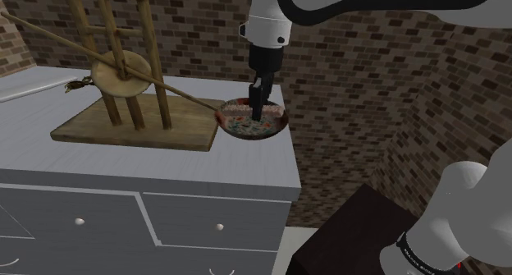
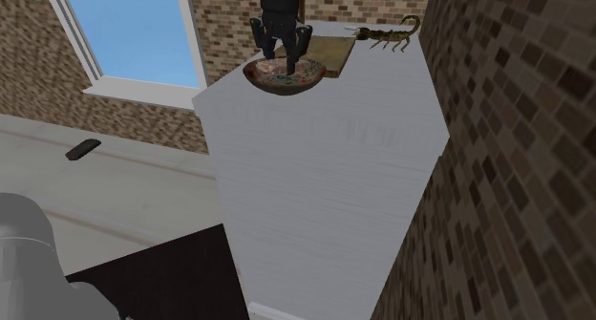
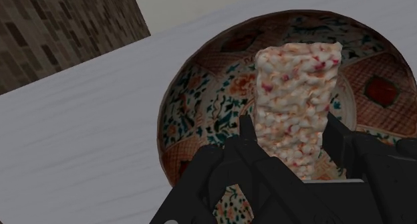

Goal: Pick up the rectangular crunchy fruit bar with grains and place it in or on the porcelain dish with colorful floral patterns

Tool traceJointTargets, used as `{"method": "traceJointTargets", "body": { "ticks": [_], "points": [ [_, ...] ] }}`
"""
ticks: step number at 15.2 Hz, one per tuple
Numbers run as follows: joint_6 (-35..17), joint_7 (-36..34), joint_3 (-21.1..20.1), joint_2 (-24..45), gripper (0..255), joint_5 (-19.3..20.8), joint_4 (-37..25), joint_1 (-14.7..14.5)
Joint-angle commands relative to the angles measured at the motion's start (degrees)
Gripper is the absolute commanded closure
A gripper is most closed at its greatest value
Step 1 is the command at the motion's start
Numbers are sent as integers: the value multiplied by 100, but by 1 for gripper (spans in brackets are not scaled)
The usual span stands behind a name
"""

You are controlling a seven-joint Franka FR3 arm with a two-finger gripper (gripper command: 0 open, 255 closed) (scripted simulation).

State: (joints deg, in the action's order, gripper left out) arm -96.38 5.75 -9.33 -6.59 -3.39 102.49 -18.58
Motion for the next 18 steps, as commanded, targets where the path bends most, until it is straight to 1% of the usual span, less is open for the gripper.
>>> {"method": "traceJointTargets", "body": {
  "ticks": [1, 2, 7, 11, 18],
  "points": [
    [-2, 0, 0, 0, 255, 0, 1, 0],
    [-2, 0, 0, 0, 0, 0, 1, 0],
    [-2, 0, 0, 0, 0, 0, 1, 0],
    [757, -25, 10, 154, 0, 28, -911, 11],
    [757, -25, 10, 154, 0, 28, -911, 11]
  ]
}}
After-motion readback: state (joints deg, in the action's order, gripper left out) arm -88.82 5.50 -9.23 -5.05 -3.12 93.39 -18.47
